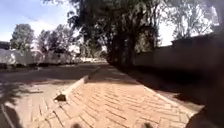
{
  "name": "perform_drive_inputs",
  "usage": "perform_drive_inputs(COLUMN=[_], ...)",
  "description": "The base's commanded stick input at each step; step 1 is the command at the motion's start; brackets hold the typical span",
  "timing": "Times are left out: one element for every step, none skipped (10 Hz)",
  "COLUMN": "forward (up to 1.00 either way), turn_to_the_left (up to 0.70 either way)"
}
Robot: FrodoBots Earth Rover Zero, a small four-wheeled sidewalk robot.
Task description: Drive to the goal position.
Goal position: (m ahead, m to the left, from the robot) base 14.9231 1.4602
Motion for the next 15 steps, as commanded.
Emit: perform_drive_inputs(forward=[0.00, 0.00, 0.00, 0.00, 0.00, 0.00, 0.00, 0.00, 0.31, 0.70, 0.70, 0.70, 0.70, 0.70, 0.70], turn_to_the_left=[0.00, 0.00, 0.00, 0.00, 0.00, 0.00, 0.00, 0.00, 0.00, 0.00, 0.00, 0.00, 0.00, 0.00, 0.00])
